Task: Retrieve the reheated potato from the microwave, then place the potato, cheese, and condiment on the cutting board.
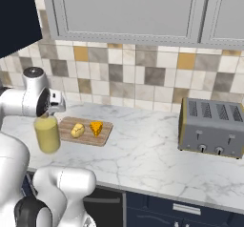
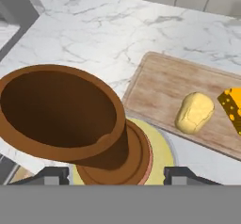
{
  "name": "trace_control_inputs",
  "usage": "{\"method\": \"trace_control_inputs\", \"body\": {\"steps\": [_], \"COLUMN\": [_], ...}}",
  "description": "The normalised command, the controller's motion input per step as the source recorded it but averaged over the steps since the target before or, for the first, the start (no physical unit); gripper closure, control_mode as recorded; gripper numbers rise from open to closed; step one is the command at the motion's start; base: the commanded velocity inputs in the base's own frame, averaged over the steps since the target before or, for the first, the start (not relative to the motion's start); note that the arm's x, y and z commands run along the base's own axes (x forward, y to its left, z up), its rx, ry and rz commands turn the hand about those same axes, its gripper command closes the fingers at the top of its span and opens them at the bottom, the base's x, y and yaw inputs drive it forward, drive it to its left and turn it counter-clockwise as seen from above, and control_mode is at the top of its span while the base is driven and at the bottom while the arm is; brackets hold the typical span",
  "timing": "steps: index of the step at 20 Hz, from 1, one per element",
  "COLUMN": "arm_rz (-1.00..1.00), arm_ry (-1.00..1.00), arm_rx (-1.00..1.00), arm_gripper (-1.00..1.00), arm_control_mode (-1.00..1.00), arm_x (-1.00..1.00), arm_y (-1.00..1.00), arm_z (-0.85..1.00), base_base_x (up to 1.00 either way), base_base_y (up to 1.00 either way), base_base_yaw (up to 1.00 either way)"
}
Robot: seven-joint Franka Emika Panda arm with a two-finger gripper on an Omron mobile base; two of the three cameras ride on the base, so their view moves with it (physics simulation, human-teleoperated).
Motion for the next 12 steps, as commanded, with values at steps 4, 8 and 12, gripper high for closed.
{"method": "trace_control_inputs", "body": {"steps": [4,8,12], "arm_rz": [0.0,0.0,-0.01], "arm_ry": [-0.26,-0.11,0.0], "arm_rx": [0.0,0.0,0.0], "arm_gripper": [1.0,1.0,1.0], "arm_control_mode": [-1.0,-1.0,-1.0], "arm_x": [0.05,0.51,0.71], "arm_y": [0.0,0.0,0.0], "arm_z": [0.8,0.33,0.02], "base_base_x": [0.0,0.0,0.0], "base_base_y": [0.0,0.0,0.0], "base_base_yaw": [0.0,0.0,0.0]}}
